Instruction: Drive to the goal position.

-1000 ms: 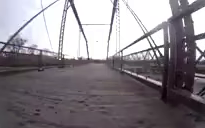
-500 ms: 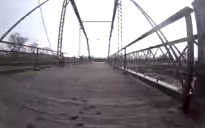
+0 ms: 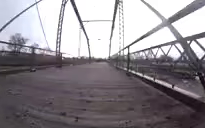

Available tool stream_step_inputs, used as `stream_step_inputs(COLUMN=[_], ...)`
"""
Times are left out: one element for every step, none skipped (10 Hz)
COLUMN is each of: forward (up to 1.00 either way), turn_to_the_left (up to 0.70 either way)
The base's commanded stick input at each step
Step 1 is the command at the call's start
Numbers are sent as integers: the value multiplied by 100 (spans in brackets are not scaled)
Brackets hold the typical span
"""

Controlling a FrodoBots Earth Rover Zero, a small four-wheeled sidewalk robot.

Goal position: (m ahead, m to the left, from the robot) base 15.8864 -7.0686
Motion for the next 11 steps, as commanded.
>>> stream_step_inputs(forward=[100, 100, 100, 100, 100, 100, 100, 100, 100, 100, 100], turn_to_the_left=[-3, -3, -3, -3, -3, -3, -3, 0, 0, 0, 0])
